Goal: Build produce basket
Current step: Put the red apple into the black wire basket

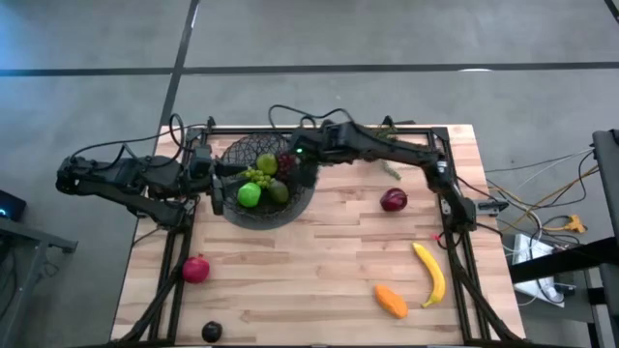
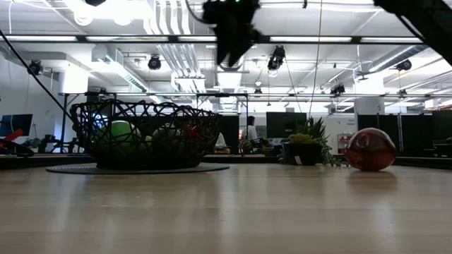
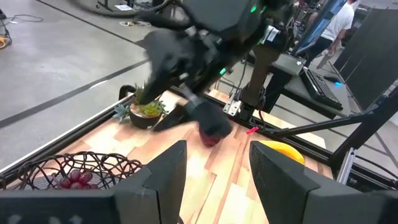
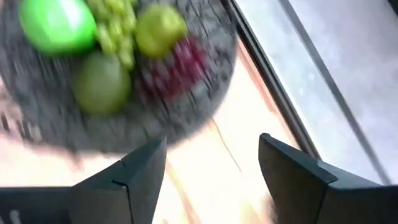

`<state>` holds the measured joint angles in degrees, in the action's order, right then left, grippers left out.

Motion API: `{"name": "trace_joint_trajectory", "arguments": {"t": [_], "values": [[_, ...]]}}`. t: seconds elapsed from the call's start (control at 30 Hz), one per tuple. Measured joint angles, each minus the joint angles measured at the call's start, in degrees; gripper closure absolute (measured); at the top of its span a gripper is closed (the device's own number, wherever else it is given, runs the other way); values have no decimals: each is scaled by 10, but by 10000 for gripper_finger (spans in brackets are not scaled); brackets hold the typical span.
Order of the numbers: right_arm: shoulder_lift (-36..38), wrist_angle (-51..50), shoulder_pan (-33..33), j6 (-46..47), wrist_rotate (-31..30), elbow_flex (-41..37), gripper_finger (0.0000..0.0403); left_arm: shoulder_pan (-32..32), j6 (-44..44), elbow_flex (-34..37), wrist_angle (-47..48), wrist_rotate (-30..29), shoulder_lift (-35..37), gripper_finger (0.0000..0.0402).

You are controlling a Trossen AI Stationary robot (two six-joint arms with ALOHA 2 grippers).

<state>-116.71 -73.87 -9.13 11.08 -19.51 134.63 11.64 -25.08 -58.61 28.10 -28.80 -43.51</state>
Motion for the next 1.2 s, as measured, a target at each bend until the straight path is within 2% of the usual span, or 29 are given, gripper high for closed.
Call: {"name": "trace_joint_trajectory", "arguments": {"t": [0.13, 0.27, 0.43, 0.53, 0.73, 0.9, 1.03, 1.2], "values": [[42, -102, 5, -32, 0, -4, 172, 0, 0, 0, 5, 0, 1, 243], [83, -152, 8, -43, 7, -35, 174, 0, 0, 1, 13, 0, 1, 243], [151, -150, 8, -48, 47, -135, 174, 0, 0, 1, 14, 0, -1, 243], [197, -145, 8, -23, 49, -217, 174, 0, 0, 1, 15, 0, 0, 243], [300, -130, 8, 74, 50, -399, 174, 0, 0, 1, 15, 0, -1, 243], [394, -102, 7, 202, 66, -531, 174, 0, 0, 2, 15, 0, -3, 243], [459, -91, 6, 316, 82, -606, 168, 0, 0, 2, 13, 0, -7, 243], [511, -68, 6, 415, 95, -674, 127, 0, 0, 2, 9, 0, -13, 243]]}}
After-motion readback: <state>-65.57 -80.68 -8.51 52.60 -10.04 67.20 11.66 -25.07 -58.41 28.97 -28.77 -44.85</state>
